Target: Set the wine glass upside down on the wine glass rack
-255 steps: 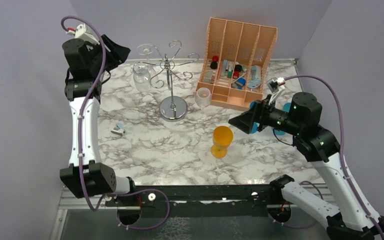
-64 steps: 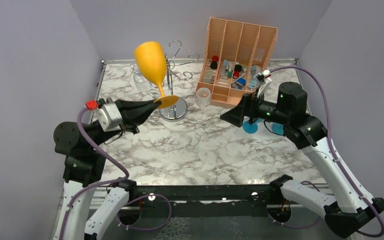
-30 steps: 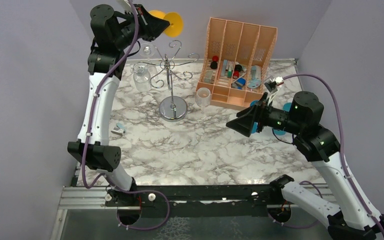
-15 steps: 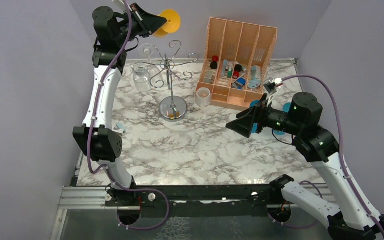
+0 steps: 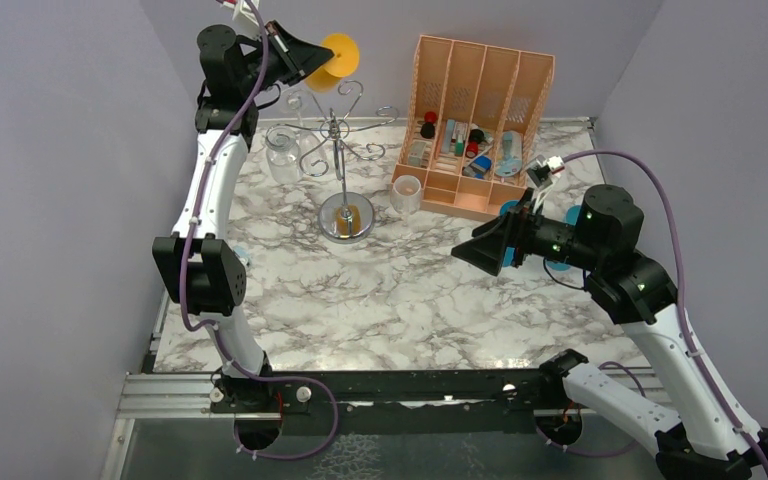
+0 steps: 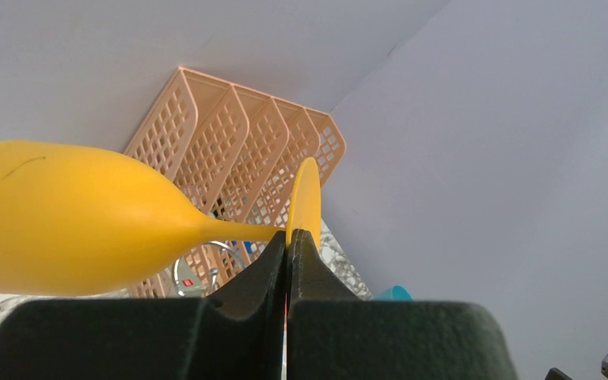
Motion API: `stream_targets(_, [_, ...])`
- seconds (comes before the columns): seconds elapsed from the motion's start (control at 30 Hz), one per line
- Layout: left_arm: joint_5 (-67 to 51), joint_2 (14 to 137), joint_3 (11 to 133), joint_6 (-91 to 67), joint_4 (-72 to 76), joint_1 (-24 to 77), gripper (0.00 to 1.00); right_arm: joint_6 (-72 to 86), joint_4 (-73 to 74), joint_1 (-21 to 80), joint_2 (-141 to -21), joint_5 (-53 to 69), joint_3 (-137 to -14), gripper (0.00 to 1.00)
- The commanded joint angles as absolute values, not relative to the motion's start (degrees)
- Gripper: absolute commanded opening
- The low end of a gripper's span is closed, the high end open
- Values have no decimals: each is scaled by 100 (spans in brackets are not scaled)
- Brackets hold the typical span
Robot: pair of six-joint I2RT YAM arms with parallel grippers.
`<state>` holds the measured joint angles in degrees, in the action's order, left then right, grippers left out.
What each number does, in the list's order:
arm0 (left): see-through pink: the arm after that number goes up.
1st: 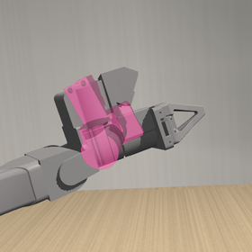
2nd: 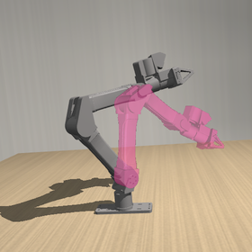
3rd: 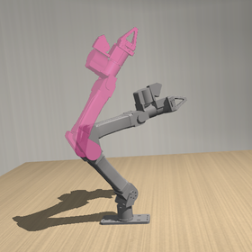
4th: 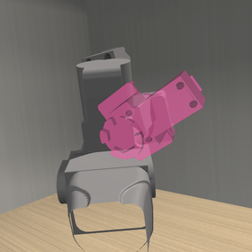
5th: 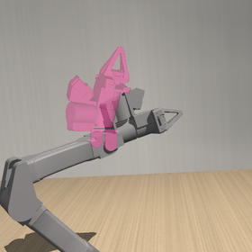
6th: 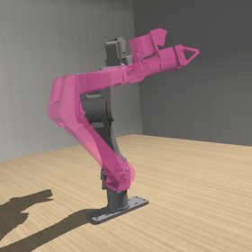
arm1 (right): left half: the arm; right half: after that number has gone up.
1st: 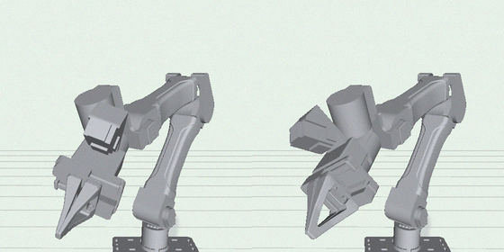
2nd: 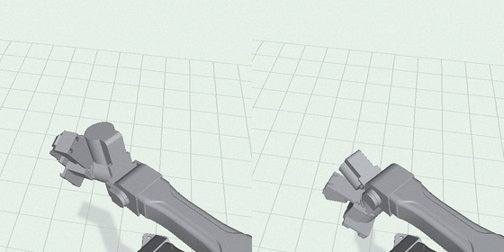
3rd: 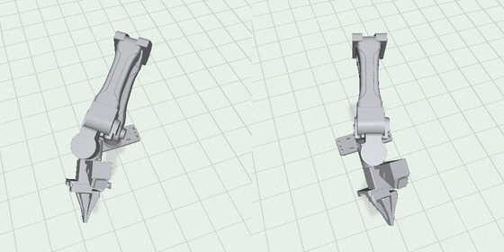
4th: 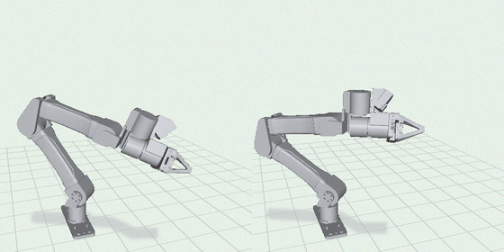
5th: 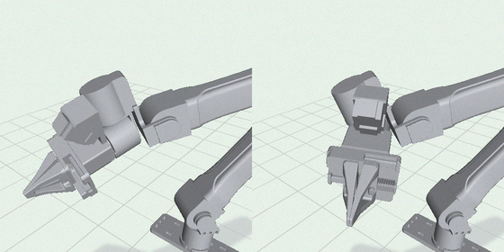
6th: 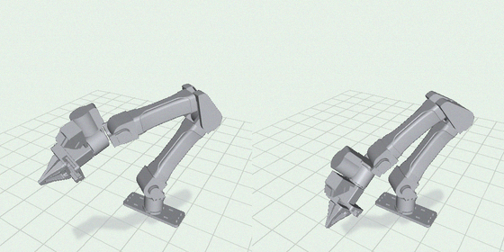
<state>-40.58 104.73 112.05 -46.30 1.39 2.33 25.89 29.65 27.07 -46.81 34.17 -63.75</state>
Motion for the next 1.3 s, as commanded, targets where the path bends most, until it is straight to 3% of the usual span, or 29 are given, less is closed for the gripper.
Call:
stream_targets(0.0, [-4147,10368,10912,-4733,372,147,0,2622,2808,2733,-4641,3508,-6350,100])
stream_targets(1.27, [-4436,9991,10183,-5094,314,56,4,2700,2813,2731,-4493,3539,-6233,100])
